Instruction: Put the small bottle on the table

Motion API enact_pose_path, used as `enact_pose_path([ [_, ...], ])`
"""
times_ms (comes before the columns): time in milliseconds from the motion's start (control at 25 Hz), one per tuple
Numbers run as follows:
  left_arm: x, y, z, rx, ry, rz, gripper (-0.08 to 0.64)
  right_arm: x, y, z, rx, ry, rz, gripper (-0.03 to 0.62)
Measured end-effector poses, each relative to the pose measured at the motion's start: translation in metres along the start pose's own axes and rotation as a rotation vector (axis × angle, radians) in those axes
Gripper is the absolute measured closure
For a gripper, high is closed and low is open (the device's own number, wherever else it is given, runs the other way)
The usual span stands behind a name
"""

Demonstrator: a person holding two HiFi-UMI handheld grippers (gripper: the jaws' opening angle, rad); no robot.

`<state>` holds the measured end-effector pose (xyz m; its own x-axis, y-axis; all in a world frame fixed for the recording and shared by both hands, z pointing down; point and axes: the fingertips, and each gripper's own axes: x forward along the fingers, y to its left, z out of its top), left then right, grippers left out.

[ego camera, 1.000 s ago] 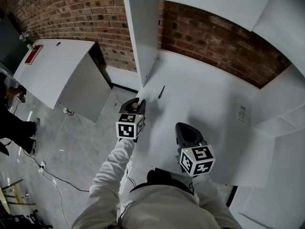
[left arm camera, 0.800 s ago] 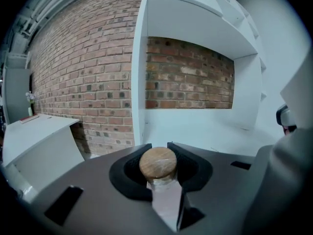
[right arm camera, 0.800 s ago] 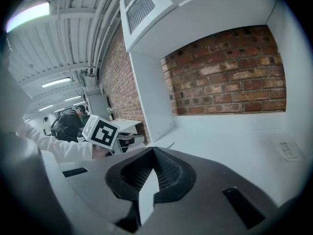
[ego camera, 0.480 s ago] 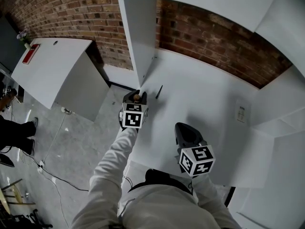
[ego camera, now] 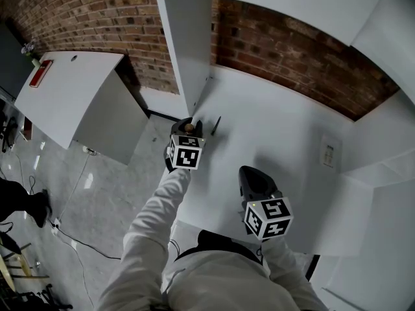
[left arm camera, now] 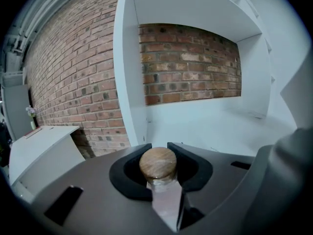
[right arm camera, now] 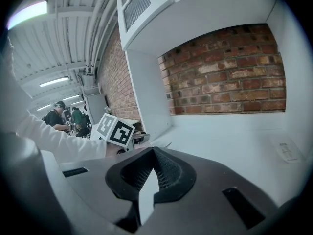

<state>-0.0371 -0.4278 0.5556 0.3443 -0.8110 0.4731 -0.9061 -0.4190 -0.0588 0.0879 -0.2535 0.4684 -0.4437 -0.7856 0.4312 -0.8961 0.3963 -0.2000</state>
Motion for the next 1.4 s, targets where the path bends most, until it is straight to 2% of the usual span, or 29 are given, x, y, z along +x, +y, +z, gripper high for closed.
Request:
enact_pose_path([
  [360,0.013,0.0,0.002,0.067,0.009,0.015,0.448,0.004,-0.003,0.001,0.003,0.007,-0.005,0.565],
  [640,0.02,0.002,0.006,0.078,-0.001,0.015,0.443,0.005,-0.004,-0.001,0.006,0.013,-0.003,0.565],
  [960,0.026,0.0,0.01,0.068,0.001,-0.028,0.439,0.007,-0.003,-0.003,0.012,0.022,0.002,0.565],
  [1200,0.026,0.003,0.007,0.071,0.007,-0.04,0.367,0.008,0.001,-0.007,0.014,0.03,0.011,0.565],
  [1400,0.018,0.002,0.015,0.079,-0.015,-0.047,0.348,0.008,0.001,-0.007,0.016,0.031,0.007,0.565],
])
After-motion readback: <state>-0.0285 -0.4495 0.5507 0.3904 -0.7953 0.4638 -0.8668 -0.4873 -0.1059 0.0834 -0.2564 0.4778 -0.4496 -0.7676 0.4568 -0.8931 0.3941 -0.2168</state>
